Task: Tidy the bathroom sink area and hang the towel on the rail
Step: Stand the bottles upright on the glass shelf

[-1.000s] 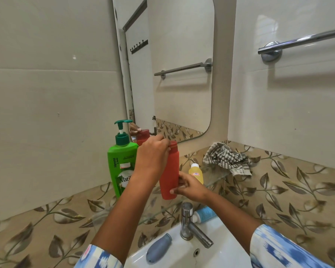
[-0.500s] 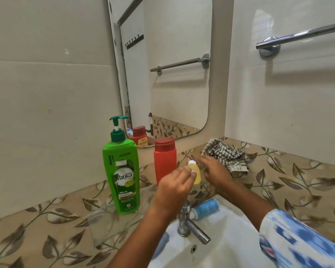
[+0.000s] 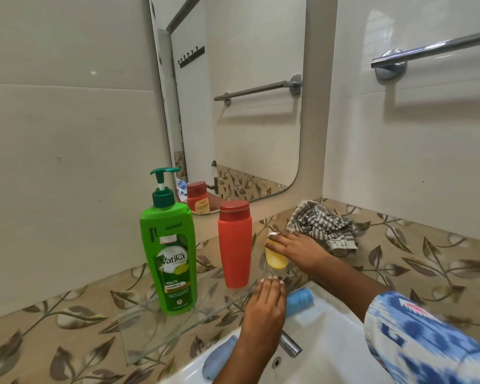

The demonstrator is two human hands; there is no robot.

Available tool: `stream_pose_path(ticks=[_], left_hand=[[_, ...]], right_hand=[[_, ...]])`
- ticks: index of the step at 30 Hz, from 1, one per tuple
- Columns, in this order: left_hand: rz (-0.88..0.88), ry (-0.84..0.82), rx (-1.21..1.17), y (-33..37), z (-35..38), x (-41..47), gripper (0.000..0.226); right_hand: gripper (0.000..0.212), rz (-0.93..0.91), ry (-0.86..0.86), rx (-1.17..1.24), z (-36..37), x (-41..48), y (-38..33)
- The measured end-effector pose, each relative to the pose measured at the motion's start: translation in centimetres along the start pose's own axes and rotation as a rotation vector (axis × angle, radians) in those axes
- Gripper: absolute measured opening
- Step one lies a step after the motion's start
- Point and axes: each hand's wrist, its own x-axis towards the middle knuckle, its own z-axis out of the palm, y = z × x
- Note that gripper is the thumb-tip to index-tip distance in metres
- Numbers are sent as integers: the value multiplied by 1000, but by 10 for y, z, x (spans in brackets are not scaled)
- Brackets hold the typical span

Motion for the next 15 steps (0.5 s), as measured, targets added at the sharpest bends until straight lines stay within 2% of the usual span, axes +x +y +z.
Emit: stream_pose_path(ticks=[2, 6, 9, 12, 15], left_hand=[[-4, 21, -15, -1, 2, 0, 68], [-4, 71, -46, -1, 4, 0, 55], [2, 82, -76, -3, 6, 0, 53], [15, 81, -82, -5, 7, -2, 56], [16, 65, -84, -7, 7, -2, 64]], right_hand=[[78, 5, 25, 52, 2, 1, 1], [53, 3, 45, 243, 6, -2, 5], [50, 38, 129, 534, 9, -7, 4], [46, 205, 201, 856, 7, -9, 2], [45, 336, 186, 1188, 0, -8, 2]])
